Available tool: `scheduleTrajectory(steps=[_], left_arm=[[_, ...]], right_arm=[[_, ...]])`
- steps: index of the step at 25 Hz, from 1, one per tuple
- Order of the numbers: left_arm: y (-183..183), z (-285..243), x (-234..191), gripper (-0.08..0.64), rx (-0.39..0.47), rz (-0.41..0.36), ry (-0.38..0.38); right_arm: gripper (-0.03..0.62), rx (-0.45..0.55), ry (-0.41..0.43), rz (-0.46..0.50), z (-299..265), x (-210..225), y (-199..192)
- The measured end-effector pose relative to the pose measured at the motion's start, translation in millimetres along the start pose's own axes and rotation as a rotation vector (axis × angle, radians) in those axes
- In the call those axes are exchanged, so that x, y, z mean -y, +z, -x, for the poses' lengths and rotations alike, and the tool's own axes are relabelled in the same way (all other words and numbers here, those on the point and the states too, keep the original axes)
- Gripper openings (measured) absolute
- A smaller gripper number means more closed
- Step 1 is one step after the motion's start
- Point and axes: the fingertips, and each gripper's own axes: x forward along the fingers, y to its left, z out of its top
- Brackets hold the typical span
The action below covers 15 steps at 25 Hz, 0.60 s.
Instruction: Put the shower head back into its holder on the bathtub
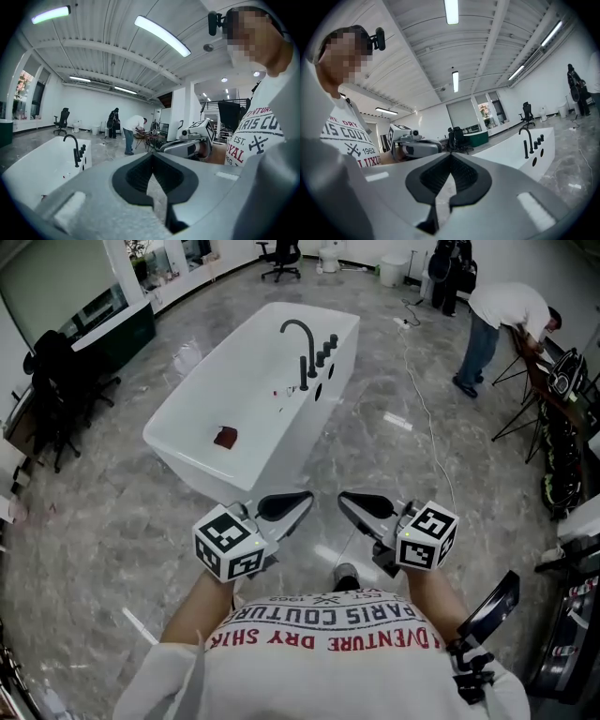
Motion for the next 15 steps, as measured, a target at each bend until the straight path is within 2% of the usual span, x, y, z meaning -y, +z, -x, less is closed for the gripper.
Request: scheduleTrajectory(steps=[5, 15], left_arm=[[-3.0, 27.8, 20.3, 0.003, 0.019, -0.026, -0.019], [-14.7, 44.9, 36.4, 0.003, 0.024, -0.011, -0.053]], right_arm=[[0.003, 0.011, -0.028, 0.009, -0.1, -36.7, -8.5], [0.003, 0.0, -0.076, 0.023, 5.7, -62.5, -21.0]])
